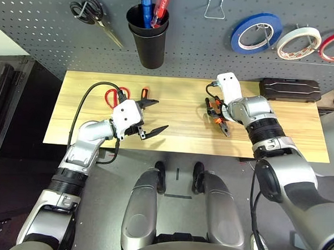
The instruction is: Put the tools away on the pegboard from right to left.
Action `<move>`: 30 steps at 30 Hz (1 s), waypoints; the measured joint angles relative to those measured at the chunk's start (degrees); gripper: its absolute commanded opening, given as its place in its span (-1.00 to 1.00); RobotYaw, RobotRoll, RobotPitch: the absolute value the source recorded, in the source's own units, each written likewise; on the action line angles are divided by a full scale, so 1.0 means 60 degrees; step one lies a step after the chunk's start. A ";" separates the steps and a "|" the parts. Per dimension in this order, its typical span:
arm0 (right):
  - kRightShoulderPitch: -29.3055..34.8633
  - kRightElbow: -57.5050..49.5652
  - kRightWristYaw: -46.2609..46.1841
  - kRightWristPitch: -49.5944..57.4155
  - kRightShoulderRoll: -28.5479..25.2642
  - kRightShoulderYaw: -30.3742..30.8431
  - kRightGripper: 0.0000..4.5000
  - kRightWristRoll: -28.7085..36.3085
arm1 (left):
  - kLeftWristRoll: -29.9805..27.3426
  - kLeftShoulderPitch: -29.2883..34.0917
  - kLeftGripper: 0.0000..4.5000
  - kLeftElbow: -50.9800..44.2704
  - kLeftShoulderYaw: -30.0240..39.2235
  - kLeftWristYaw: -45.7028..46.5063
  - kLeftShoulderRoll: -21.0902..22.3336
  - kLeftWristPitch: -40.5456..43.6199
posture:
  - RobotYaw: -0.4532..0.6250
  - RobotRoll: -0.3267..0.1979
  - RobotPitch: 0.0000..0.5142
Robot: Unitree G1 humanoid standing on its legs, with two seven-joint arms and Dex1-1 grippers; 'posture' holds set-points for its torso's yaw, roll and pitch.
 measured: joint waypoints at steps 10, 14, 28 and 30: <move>-0.0637 0.2062 0.0327 -0.1484 0.0070 0.0214 0.99 -0.0383 | -0.0004 0.0234 1.00 -0.0413 0.0026 0.0148 0.0001 0.0240 | 0.15 0.25 0.53; -0.0720 0.2394 0.0528 -0.1857 0.0016 0.0297 0.72 -0.0497 | -0.0004 0.0337 1.00 -0.0533 0.0024 0.0160 0.0000 0.0325 | 0.15 0.25 0.54; -0.0687 0.2645 0.0692 -0.2489 -0.0148 0.0399 0.29 -0.0584 | -0.0004 0.0428 1.00 -0.0706 0.0026 0.0319 -0.0007 0.0386 | 0.17 0.25 0.51; -0.0464 0.2247 0.0696 -0.2502 -0.0272 0.0419 0.29 -0.0595 | -0.0018 0.0427 1.00 -0.0753 0.0026 0.0320 -0.0011 0.0409 | 0.17 0.25 0.49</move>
